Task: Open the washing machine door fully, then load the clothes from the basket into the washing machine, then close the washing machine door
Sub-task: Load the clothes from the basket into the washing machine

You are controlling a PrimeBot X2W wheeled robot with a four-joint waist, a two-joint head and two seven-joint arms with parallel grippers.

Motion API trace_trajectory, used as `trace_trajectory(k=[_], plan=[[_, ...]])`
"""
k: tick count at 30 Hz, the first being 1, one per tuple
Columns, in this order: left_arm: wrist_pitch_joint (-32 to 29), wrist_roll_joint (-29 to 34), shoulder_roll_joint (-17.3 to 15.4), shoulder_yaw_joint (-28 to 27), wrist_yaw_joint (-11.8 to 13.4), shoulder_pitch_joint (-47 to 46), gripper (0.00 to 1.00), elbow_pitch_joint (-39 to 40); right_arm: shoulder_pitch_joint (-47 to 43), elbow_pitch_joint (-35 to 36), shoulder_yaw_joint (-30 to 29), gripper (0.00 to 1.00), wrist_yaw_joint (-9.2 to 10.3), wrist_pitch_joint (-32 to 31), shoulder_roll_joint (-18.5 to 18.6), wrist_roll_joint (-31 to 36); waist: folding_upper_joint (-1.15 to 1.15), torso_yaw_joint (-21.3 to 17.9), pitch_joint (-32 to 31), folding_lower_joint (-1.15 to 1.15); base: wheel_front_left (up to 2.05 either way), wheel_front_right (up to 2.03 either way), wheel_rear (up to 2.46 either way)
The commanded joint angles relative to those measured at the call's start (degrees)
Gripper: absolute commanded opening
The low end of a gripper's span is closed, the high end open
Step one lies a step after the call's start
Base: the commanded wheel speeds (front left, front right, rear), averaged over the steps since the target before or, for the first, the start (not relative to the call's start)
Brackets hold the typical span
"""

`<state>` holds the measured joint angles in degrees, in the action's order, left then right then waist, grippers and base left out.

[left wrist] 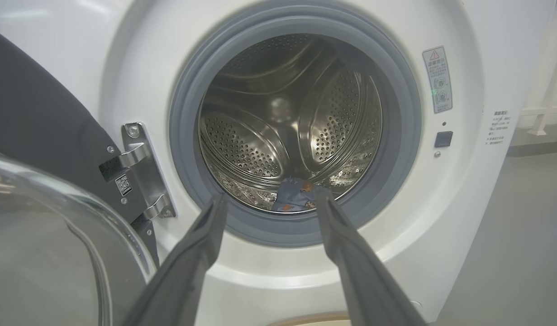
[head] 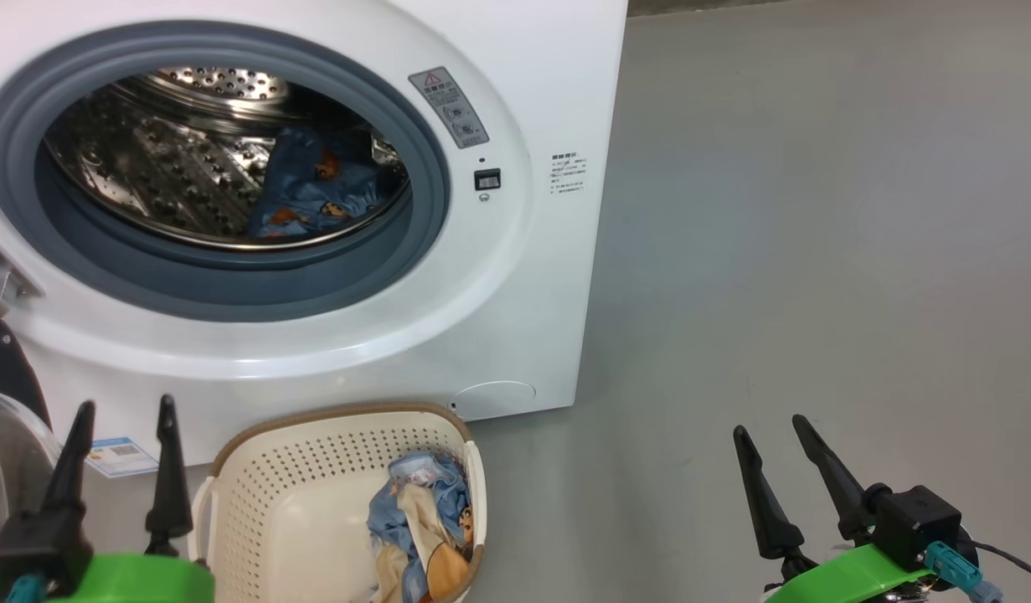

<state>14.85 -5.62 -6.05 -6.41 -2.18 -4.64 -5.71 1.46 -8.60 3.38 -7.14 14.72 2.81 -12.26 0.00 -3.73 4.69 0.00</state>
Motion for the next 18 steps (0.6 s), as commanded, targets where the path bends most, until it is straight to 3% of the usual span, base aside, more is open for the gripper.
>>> trace_trajectory(k=[1, 18], plan=[[0.15, 0.34, -0.89, -2.47, 0.69, 0.16, 1.0, 2.5, 0.16, 1.58, 1.42, 1.0, -0.35, 0.28, 0.07, 1.08, 0.0, -0.12, 0.02, 0.0, 0.0, 0.0, 0.0], [0.15, -0.31, 2.52, -3.66, 2.45, 9.57, 1.0, 5.15, 0.61, 1.85, 0.75, 1.0, -0.35, 0.28, 0.07, 1.85, 0.0, -0.51, 0.17, 0.0, 0.0, 0.0, 0.0]])
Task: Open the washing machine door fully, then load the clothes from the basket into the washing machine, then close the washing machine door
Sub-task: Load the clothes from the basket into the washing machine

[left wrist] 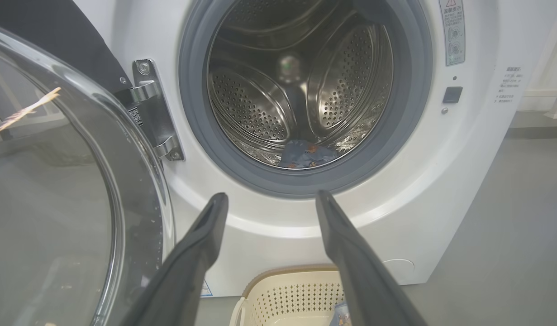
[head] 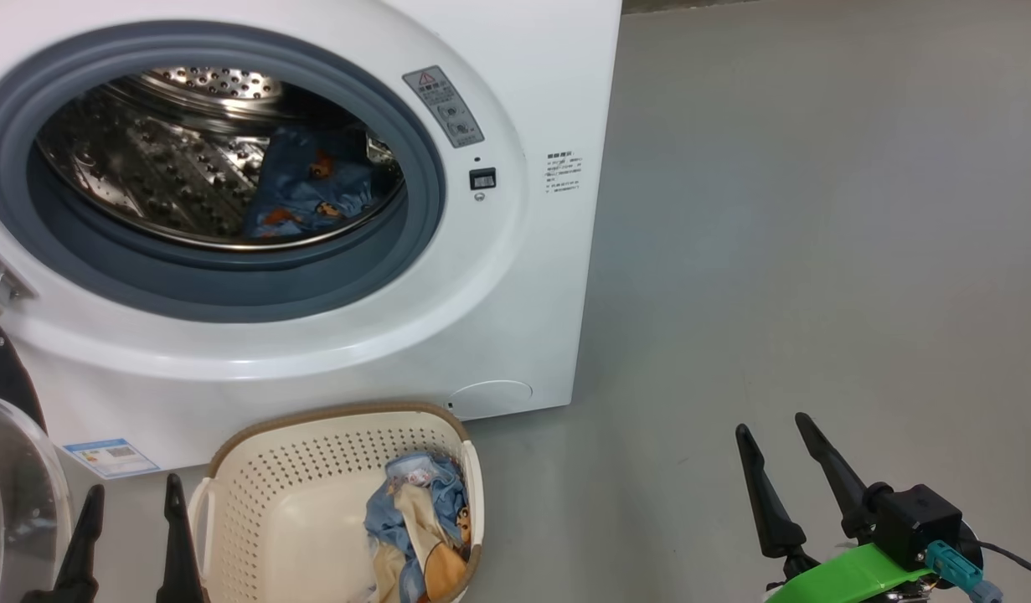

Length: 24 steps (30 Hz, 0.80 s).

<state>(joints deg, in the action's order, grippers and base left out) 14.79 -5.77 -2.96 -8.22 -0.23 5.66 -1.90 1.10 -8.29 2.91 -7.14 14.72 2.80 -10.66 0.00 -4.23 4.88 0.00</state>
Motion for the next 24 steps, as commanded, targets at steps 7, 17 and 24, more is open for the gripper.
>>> trace_trajectory(k=[7, 17, 24], plan=[[0.21, 0.38, -0.37, -2.03, 0.33, -0.07, 1.0, 0.74, 0.97, 1.64, 1.16, 1.0, -0.35, 0.28, 0.08, 0.47, 0.0, -0.17, 0.0, 0.0, 0.0, 0.0, 0.0], [0.21, 0.67, -0.17, -1.74, 0.15, 0.01, 1.0, 0.51, 0.98, 1.86, 1.19, 1.0, -0.35, 0.28, 0.08, 0.39, 0.0, -0.06, 0.28, 0.0, 0.0, 0.0, 0.0], [0.21, 0.57, -0.08, -1.6, 0.03, -0.37, 1.0, 0.47, 1.1, 1.91, 0.97, 1.0, -0.35, 0.28, 0.08, 0.59, 0.0, 0.19, 0.78, 0.0, 0.0, 0.0, 0.0]])
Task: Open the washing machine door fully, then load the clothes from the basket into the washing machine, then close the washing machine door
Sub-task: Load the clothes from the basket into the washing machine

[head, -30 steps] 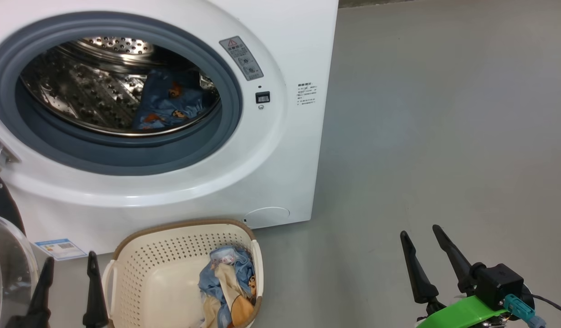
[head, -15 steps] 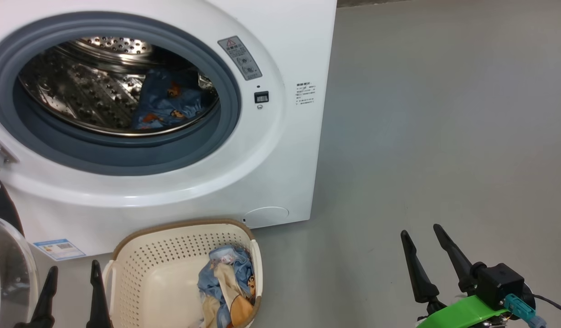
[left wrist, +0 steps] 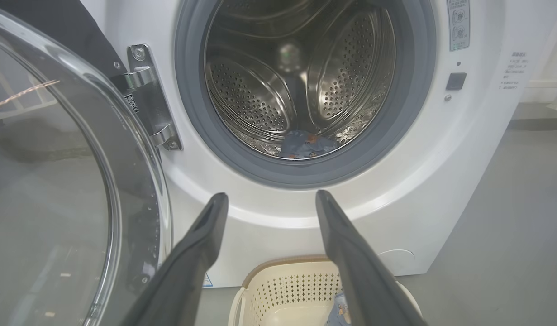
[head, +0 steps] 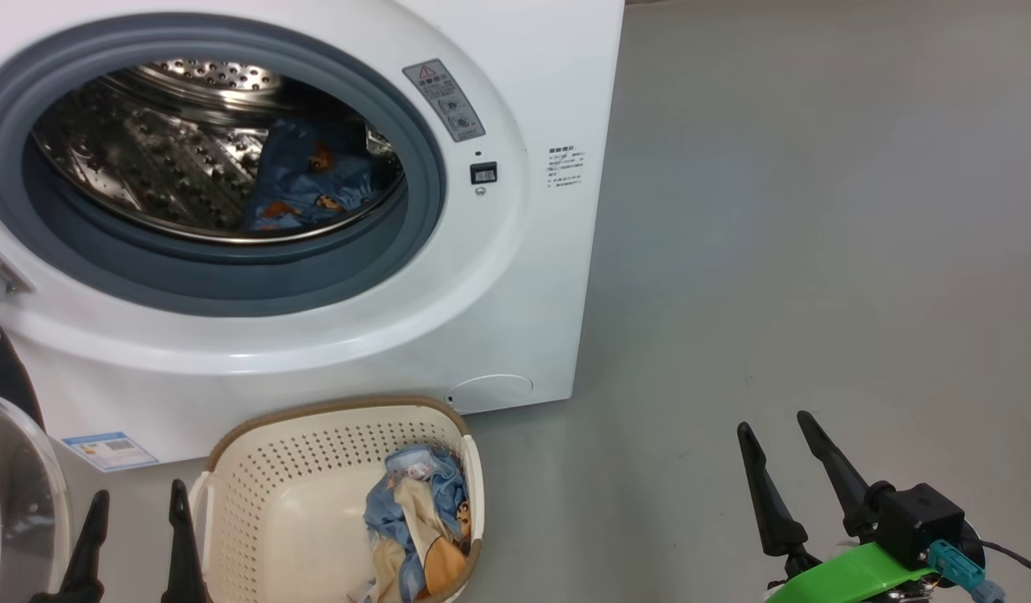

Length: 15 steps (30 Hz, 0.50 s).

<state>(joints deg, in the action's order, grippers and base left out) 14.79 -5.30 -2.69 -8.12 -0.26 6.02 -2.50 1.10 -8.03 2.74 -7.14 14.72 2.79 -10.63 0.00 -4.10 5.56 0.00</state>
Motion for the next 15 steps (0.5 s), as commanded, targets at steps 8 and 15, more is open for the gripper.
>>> trace_trajectory(k=[8, 15], plan=[[0.21, -0.17, -0.29, -1.74, -0.12, -0.76, 1.0, 1.18, 1.29, 1.71, 1.43, 1.0, -0.35, 0.28, 0.09, 0.47, 0.0, 0.47, 1.2, 0.0, 0.0, 0.0, 0.0], [0.21, -0.14, -0.25, -0.27, -0.95, -1.59, 1.0, 0.12, 1.47, 1.6, 1.49, 1.0, -0.35, 0.28, 0.09, 0.54, 0.0, 0.76, 3.13, 0.0, 0.0, 0.0, 0.0]])
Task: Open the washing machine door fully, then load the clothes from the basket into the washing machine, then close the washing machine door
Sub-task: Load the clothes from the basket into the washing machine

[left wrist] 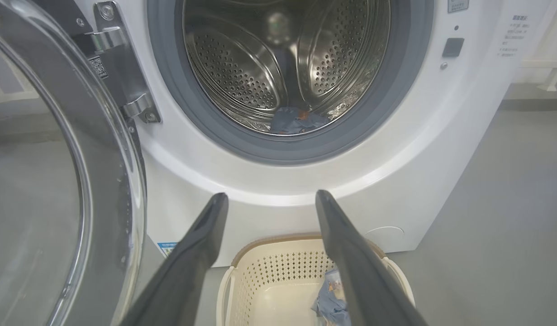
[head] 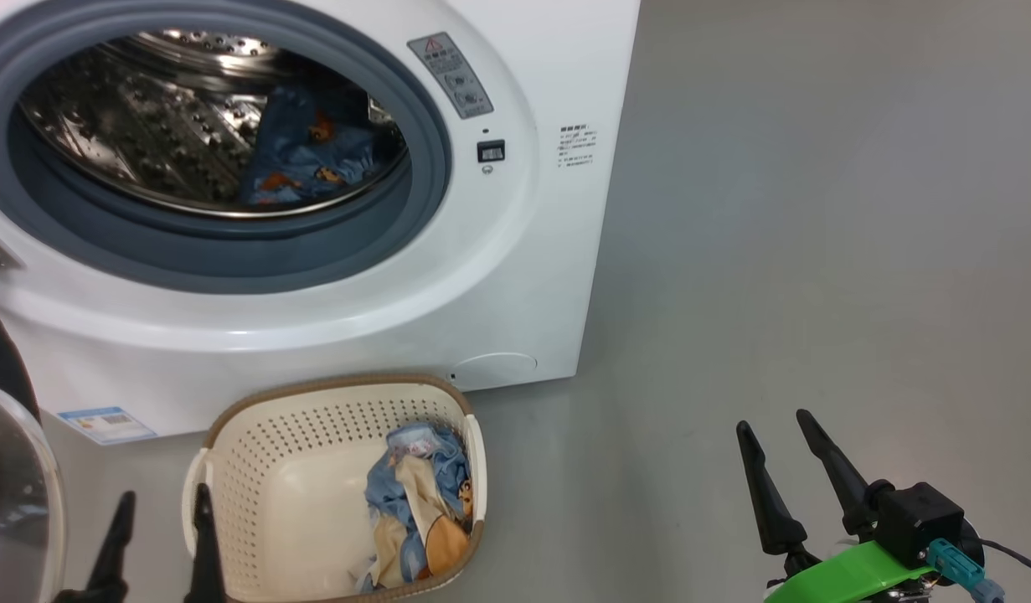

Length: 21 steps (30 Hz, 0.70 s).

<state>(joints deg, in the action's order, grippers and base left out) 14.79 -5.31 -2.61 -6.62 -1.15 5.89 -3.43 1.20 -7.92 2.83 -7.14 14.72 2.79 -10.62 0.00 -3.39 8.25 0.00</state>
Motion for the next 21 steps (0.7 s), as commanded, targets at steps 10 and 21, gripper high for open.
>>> trace_trajectory(k=[10, 21], plan=[[0.21, -1.95, -0.29, -0.17, -1.42, -6.03, 1.0, -2.7, 3.05, 1.78, 2.09, 1.0, -0.35, 0.28, 0.09, 0.44, 0.0, -0.32, 6.55, 0.0, 0.0, 0.0, 0.0], [0.21, -2.83, -0.28, 1.53, -3.51, -15.43, 1.0, -11.32, 6.9, 3.15, 3.34, 1.0, -0.35, 0.28, 0.09, 0.37, 0.0, -1.09, 18.0, 0.0, 0.0, 0.0, 0.0]])
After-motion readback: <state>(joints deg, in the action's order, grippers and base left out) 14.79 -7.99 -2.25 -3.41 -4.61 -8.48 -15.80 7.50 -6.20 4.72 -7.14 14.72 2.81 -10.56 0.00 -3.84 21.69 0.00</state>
